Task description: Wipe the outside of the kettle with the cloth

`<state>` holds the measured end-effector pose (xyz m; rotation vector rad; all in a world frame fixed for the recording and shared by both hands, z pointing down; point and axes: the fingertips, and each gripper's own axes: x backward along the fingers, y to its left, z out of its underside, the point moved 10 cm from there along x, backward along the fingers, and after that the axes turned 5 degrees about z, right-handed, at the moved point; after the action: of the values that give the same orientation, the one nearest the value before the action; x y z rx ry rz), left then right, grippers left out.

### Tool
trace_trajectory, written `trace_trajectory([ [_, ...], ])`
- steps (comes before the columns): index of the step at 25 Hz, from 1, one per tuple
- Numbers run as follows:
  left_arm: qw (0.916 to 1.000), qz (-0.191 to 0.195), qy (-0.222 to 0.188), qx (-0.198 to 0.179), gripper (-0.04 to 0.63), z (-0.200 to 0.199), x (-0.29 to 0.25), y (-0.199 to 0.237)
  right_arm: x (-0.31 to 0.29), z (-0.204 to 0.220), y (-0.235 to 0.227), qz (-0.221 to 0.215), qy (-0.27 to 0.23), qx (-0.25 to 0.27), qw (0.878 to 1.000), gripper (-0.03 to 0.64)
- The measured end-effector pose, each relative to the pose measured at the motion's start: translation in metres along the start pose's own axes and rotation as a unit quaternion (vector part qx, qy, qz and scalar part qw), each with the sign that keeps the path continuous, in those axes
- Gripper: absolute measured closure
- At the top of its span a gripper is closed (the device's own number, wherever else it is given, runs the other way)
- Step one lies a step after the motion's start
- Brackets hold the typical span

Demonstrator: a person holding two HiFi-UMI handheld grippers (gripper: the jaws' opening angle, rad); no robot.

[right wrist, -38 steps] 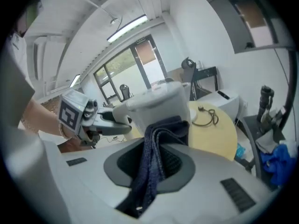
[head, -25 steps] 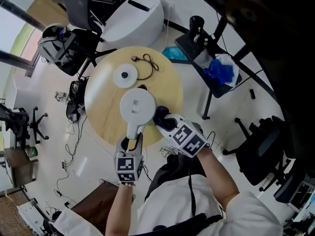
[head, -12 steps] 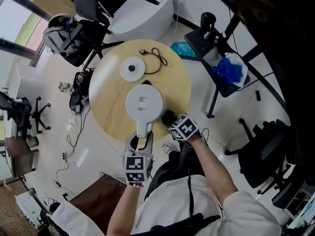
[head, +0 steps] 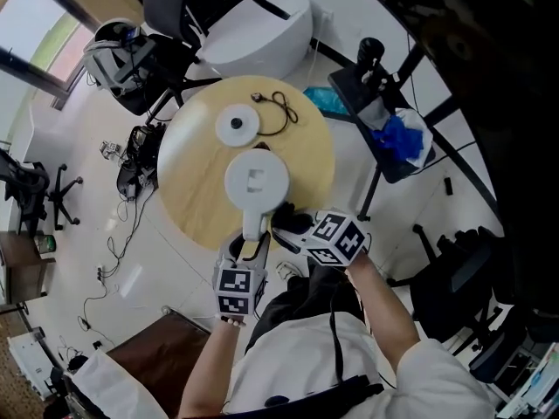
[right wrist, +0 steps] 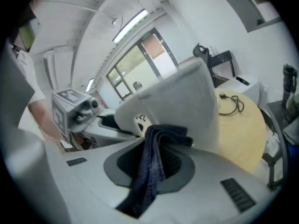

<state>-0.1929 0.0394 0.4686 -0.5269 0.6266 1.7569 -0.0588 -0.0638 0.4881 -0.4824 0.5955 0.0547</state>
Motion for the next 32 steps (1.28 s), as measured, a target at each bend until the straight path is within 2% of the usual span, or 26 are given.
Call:
trace_trajectory([
  [4, 0.9998, 0.017, 0.004, -0.004, 0.432, 0.000, -0.001, 0.002, 0.019, -0.027, 0.019, -0.024, -0.002, 0.072, 0.997, 0.552],
  [8, 0.9992, 0.036, 0.010, -0.013, 0.428, 0.000, -0.003, 0.003, 0.028, -0.044, 0.032, -0.013, 0.003, 0.147, 0.989, 0.552],
  [11, 0.9990, 0.039, 0.008, -0.019, 0.430, 0.000, -0.001, 0.003, 0.024, -0.047, 0.040, -0.004, 0.016, 0.168, 0.986, 0.552],
  [17, 0.9965, 0.064, 0.019, -0.051, 0.428, -0.003, 0.003, 0.006, -0.001, -0.012, 0.015, 0.005, 0.062, 0.144, 0.988, 0.552],
  [26, 0.9946, 0.080, 0.026, -0.061, 0.428, -0.008, 0.004, 0.007, -0.058, 0.056, -0.038, -0.007, 0.090, 0.033, 0.995, 0.551],
  [32, 0.9952, 0.081, 0.015, -0.053, 0.425, -0.006, -0.001, 0.007, -0.073, 0.080, -0.056, 0.008, 0.102, -0.001, 0.995, 0.551],
])
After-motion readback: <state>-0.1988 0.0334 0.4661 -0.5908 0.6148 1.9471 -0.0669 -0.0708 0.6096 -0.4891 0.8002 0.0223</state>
